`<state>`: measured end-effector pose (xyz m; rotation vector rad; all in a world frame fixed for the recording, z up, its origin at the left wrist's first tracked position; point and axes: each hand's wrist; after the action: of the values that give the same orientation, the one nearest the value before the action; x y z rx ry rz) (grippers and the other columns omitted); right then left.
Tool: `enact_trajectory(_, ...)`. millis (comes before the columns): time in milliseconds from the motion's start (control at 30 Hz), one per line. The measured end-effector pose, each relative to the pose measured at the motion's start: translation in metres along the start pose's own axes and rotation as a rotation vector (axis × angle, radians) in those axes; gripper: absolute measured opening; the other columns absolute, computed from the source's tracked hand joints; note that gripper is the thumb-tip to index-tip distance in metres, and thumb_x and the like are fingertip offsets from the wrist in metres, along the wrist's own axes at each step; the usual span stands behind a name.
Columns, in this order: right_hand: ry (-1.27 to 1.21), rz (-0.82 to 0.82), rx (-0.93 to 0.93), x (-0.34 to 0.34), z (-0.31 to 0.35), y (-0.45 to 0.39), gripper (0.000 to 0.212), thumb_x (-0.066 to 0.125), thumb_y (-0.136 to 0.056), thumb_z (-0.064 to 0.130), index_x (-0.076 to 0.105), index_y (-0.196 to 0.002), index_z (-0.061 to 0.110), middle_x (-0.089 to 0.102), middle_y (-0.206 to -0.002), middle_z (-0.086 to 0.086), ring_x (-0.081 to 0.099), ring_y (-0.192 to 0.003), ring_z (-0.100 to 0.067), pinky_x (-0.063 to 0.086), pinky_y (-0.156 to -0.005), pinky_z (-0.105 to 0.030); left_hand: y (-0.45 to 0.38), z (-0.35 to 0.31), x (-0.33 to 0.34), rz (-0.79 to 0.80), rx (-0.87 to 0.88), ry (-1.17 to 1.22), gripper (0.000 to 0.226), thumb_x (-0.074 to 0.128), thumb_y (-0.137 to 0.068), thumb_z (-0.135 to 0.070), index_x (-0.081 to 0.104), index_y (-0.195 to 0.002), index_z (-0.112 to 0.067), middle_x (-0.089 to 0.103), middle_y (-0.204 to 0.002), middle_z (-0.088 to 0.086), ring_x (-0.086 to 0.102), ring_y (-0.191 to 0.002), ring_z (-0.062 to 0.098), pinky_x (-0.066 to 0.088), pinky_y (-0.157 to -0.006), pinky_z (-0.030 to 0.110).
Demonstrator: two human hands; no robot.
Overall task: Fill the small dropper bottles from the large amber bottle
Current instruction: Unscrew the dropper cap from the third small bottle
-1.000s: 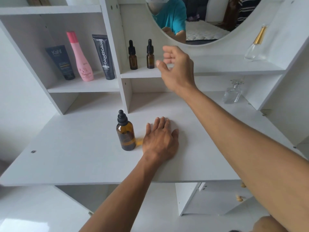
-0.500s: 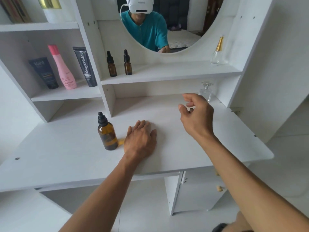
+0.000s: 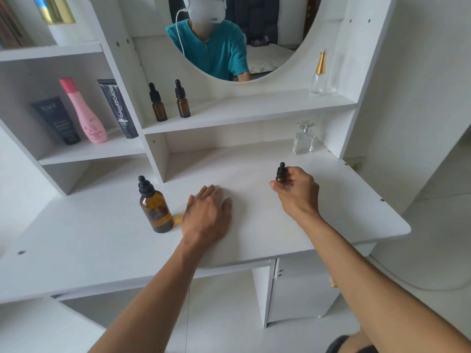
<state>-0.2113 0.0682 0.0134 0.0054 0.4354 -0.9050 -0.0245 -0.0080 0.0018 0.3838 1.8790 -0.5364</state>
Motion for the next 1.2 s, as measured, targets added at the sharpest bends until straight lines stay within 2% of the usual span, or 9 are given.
enact_trajectory(67, 0.015, -0.014, -0.008, 0.002, 0.0, -0.002, 0.019, 0.074, -0.082, 0.01, 0.07, -0.101, 0.011, 0.068, -0.082, 0.0, 0.071, -0.085, -0.025, 0.052, -0.076, -0.025, 0.0, 0.0, 0.0, 0.001, -0.002, 0.004, 0.046, 0.034, -0.101, -0.04, 0.05, -0.136, -0.014, 0.044, -0.149, 0.001, 0.03, -0.141, 0.019, 0.017, -0.117, 0.039)
enact_trajectory(167, 0.011, -0.015, -0.024, 0.004, 0.001, -0.003, 0.014, 0.071, -0.083, 0.007, 0.07, -0.096, 0.011, 0.068, -0.075, 0.0, 0.073, -0.078, -0.027, 0.059, -0.08, -0.038, 0.0, 0.001, 0.0, -0.007, 0.0, 0.013, 0.045, 0.034, -0.101, -0.04, 0.051, -0.134, -0.014, 0.046, -0.147, 0.001, 0.032, -0.14, 0.02, 0.018, -0.116, 0.039)
enact_trajectory(233, -0.002, -0.009, -0.053, 0.005, 0.004, -0.001, 0.013, 0.072, -0.083, 0.008, 0.069, -0.095, 0.012, 0.069, -0.078, 0.0, 0.072, -0.079, -0.025, 0.058, -0.083, -0.042, 0.0, 0.001, 0.0, -0.01, 0.003, 0.019, 0.045, 0.034, -0.101, -0.04, 0.051, -0.134, -0.014, 0.046, -0.147, 0.001, 0.032, -0.14, 0.02, 0.018, -0.117, 0.039)
enact_trajectory(333, -0.021, 0.036, -0.125, 0.009, 0.016, 0.009, 0.015, 0.074, -0.082, 0.01, 0.069, -0.096, 0.012, 0.071, -0.083, 0.003, 0.071, -0.082, -0.018, 0.057, -0.086, -0.038, 0.0, 0.001, 0.0, -0.015, -0.006, 0.041, 0.045, 0.037, -0.1, -0.041, 0.052, -0.133, -0.013, 0.047, -0.146, 0.001, 0.034, -0.139, 0.02, 0.02, -0.117, 0.04)
enact_trajectory(433, -0.026, 0.109, -0.193, 0.016, 0.032, 0.023, 0.02, 0.076, -0.08, 0.01, 0.069, -0.099, 0.013, 0.071, -0.083, 0.006, 0.07, -0.08, -0.013, 0.058, -0.082, -0.03, 0.0, 0.004, 0.001, -0.057, -0.014, 0.099, 0.044, 0.045, -0.096, -0.042, 0.057, -0.127, -0.013, 0.056, -0.136, 0.005, 0.047, -0.128, 0.025, 0.034, -0.111, 0.04)
enact_trajectory(633, -0.04, 0.257, -0.26, 0.034, 0.049, 0.04, 0.025, 0.08, -0.077, 0.012, 0.066, -0.095, 0.023, 0.07, -0.081, 0.015, 0.069, -0.079, -0.002, 0.055, -0.075, -0.016, 0.008, 0.01, -0.004, -0.058, -0.061, 0.33, 0.058, 0.065, -0.086, -0.04, 0.052, -0.138, -0.016, 0.059, -0.135, 0.0, 0.05, -0.126, 0.021, 0.04, -0.101, 0.031)
enact_trajectory(767, 0.01, 0.32, -0.271, 0.044, 0.05, 0.048, 0.025, 0.082, -0.077, 0.017, 0.068, -0.098, 0.019, 0.074, -0.086, 0.007, 0.07, -0.082, -0.006, 0.057, -0.078, -0.023, 0.015, 0.017, -0.008, -0.064, -0.063, 0.416, 0.059, 0.074, -0.079, -0.043, 0.056, -0.131, -0.021, 0.064, -0.124, -0.006, 0.056, -0.116, 0.013, 0.04, -0.087, 0.02)
enact_trajectory(967, 0.095, 0.368, -0.26, 0.051, 0.044, 0.053, 0.024, 0.084, -0.077, 0.022, 0.07, -0.096, 0.021, 0.073, -0.089, 0.003, 0.068, -0.088, -0.011, 0.054, -0.08, -0.028, 0.024, 0.017, -0.012, -0.122, -0.062, 0.492, 0.041, 0.075, -0.078, -0.038, 0.067, -0.115, -0.023, 0.07, -0.108, -0.01, 0.056, -0.092, 0.001, 0.036, -0.069, 0.0)
enact_trajectory(1200, 0.135, 0.39, -0.245, 0.051, 0.041, 0.056, 0.027, 0.086, -0.076, 0.027, 0.072, -0.099, 0.022, 0.073, -0.092, 0.004, 0.066, -0.091, -0.011, 0.048, -0.077, -0.024, 0.026, 0.018, -0.011, -0.126, -0.036, 0.495, 0.035, 0.073, -0.079, -0.033, 0.069, -0.112, -0.021, 0.072, -0.104, -0.007, 0.061, -0.091, 0.008, 0.038, -0.065, 0.003)
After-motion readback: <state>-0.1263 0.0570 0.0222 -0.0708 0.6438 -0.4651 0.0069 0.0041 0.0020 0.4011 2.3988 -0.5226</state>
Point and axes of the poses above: each hand's wrist, its own y-axis away from the middle knuckle, its own x-axis out of the palm, z = x × y
